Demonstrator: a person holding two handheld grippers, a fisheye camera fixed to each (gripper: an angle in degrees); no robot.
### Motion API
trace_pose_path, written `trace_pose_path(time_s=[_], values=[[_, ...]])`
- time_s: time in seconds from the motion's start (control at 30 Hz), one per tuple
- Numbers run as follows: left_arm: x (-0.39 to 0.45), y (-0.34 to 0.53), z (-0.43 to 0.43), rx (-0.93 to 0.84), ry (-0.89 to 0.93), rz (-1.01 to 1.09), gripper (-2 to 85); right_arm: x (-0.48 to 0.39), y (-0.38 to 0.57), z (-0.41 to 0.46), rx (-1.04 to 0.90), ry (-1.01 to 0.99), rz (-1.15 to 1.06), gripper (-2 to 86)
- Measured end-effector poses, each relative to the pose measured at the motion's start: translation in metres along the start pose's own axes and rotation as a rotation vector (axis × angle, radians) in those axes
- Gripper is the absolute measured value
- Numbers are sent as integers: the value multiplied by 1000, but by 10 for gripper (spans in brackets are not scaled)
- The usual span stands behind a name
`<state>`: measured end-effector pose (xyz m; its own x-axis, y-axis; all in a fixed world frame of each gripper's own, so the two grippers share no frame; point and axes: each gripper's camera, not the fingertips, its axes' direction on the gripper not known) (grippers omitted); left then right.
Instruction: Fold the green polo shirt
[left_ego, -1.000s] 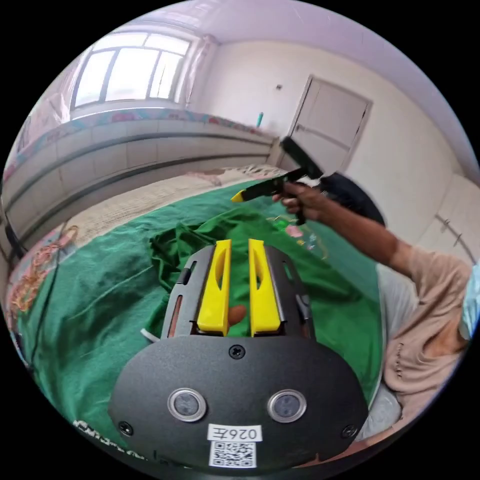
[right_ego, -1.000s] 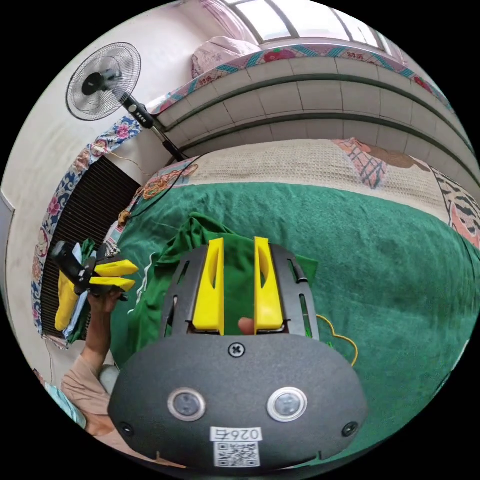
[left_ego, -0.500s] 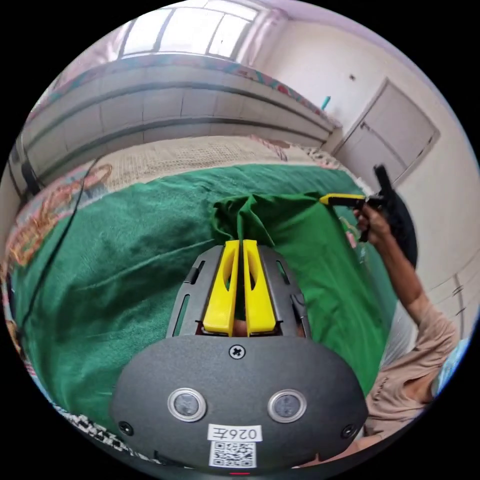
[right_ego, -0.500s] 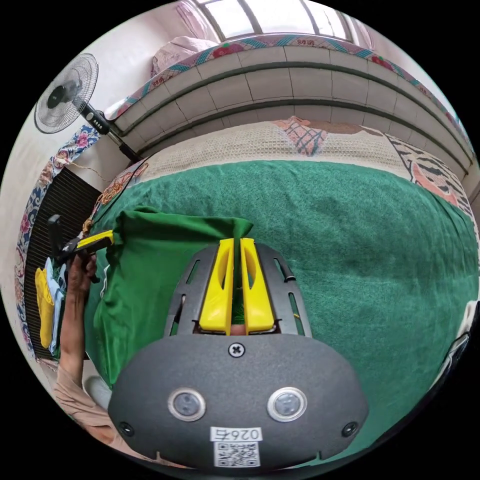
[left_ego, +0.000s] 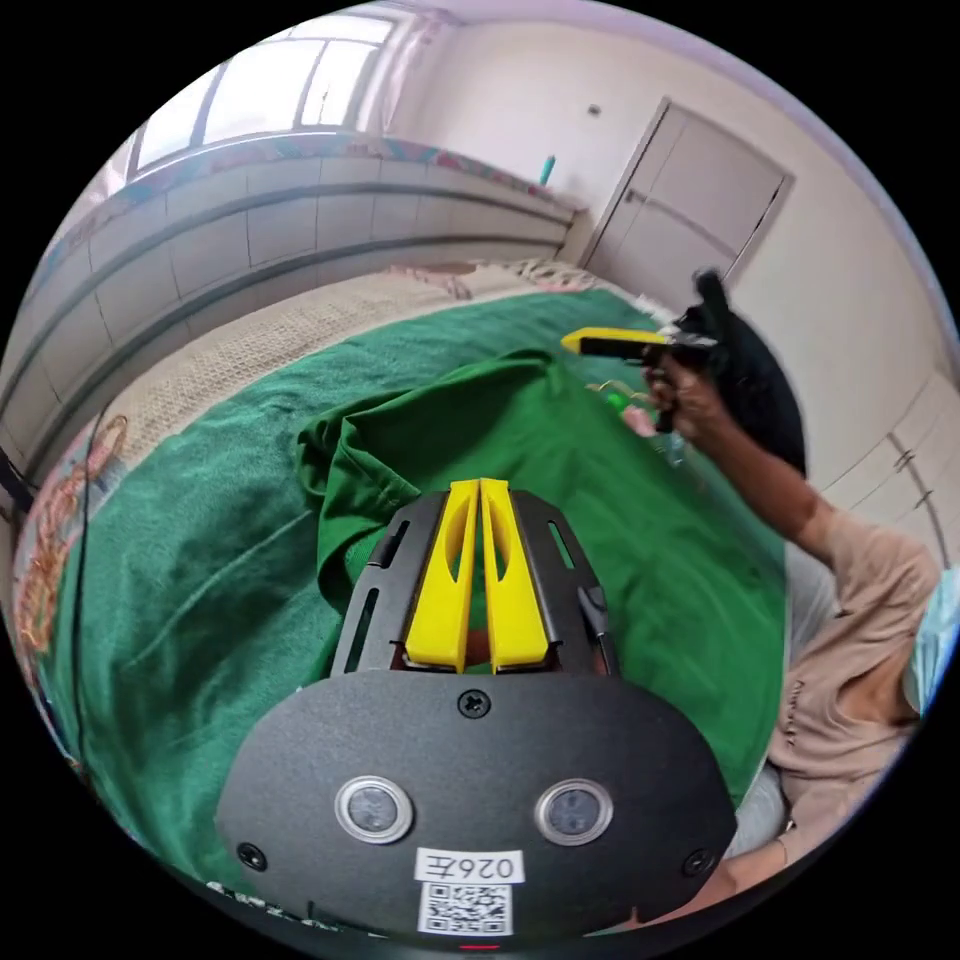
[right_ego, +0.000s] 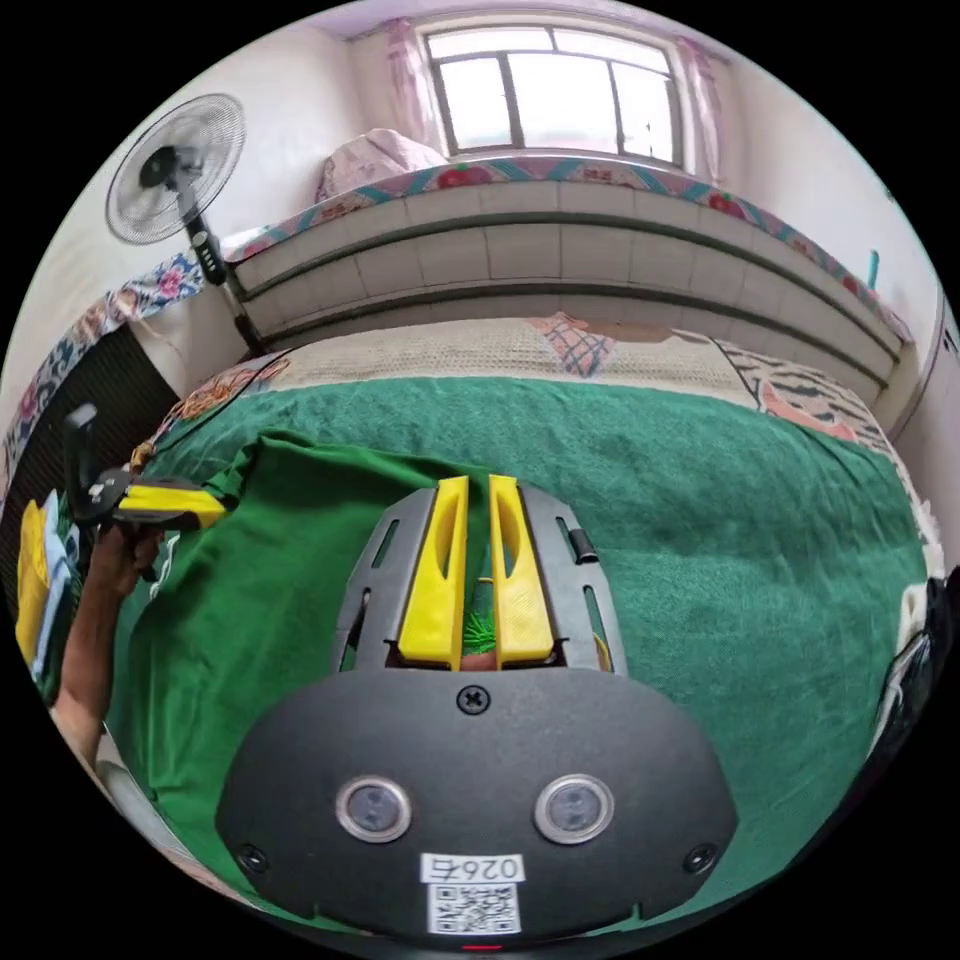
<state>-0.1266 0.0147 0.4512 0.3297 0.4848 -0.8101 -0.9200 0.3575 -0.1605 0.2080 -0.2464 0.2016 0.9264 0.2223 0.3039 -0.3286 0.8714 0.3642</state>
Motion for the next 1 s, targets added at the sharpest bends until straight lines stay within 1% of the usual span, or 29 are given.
trace_pose_path(time_s=[0.03,0.07,0.13,0.17,0.2,0.27,0.3,0.33,0.37,0.4,0.43,0.47,0.5,0.53,0.57,0.6,0.63,0.67,0.7,0.73,0.77,0.8,0.83,0.87,0.9,0.93,0.97,1.0], values=[[3,-9,5,-44,-72,8,-10,-14,-4,-1,-4,-9,-72,-1],[2,-13,5,-75,-121,2,-10,-24,-11,5,-47,-3,-133,-5],[-8,-9,-4,-92,-182,-36,-10,-25,-22,13,-116,61,-175,-7],[-19,0,-16,-95,-230,-78,-10,-18,-28,11,-129,95,-171,-8],[-25,5,-23,-96,-259,-100,-10,-13,-31,7,-131,83,-165,-9],[-53,33,-61,-55,-424,-267,-10,10,-40,-16,-112,37,-90,-9],[-58,41,-72,-31,-436,-302,-10,14,-41,-24,-97,42,-78,-9],[-66,54,-94,39,-405,-356,-10,19,-42,-39,-68,65,-61,-9],[-67,64,-113,139,-316,-366,-10,20,-44,-54,-41,74,-62,-9],[-65,67,-121,191,-265,-354,-10,18,-45,-61,-28,70,-69,-9],[-58,69,-130,274,-173,-321,-10,11,-49,-72,-8,53,-92,-9],[-51,64,-133,306,-109,-281,-10,1,-55,-79,5,21,-122,-9],[-47,58,-131,301,-88,-250,-10,-4,-59,-81,8,0,-140,-10],[-41,44,-123,248,-76,-194,-10,-16,-67,-83,7,-47,-180,-10],[-41,30,-109,145,-112,-178,-10,-26,-78,-79,-16,-66,-222,-10],[-43,24,-101,79,-151,-186,-10,-28,-84,-76,-35,-57,-242,-10],[-50,16,-87,-62,-262,-219,-9,-27,-96,-66,-109,9,-241,-11],[-53,15,-90,-81,-254,-214,-9,-16,-109,-68,-140,-8,-225,-11],[-54,16,-99,-63,-243,-228,-9,-9,-115,-74,-137,-36,-195,-10],[-56,21,-121,-26,-266,-273,-9,7,-124,-89,-135,37,-101,-10],[-51,29,-148,14,-322,-286,-10,18,-128,-108,-132,172,-68,-10],[-47,34,-163,40,-341,-286,-10,21,-128,-118,-129,213,-77,-10],[-38,46,-198,110,-348,-284,-10,24,-126,-145,-112,250,-105,-9],[-25,61,-238,210,-326,-281,-10,23,-119,-180,-59,251,-131,-9],[-17,70,-259,272,-308,-276,-10,22,-114,-201,-22,248,-146,-9],[1,90,-302,390,-277,-263,-10,17,-102,-246,65,243,-166,-9],[22,109,-344,482,-282,-263,-10,12,-87,-297,173,238,-164,-9],[34,118,-362,515,-294,-257,-10,9,-78,-323,232,233,-160,-9]])
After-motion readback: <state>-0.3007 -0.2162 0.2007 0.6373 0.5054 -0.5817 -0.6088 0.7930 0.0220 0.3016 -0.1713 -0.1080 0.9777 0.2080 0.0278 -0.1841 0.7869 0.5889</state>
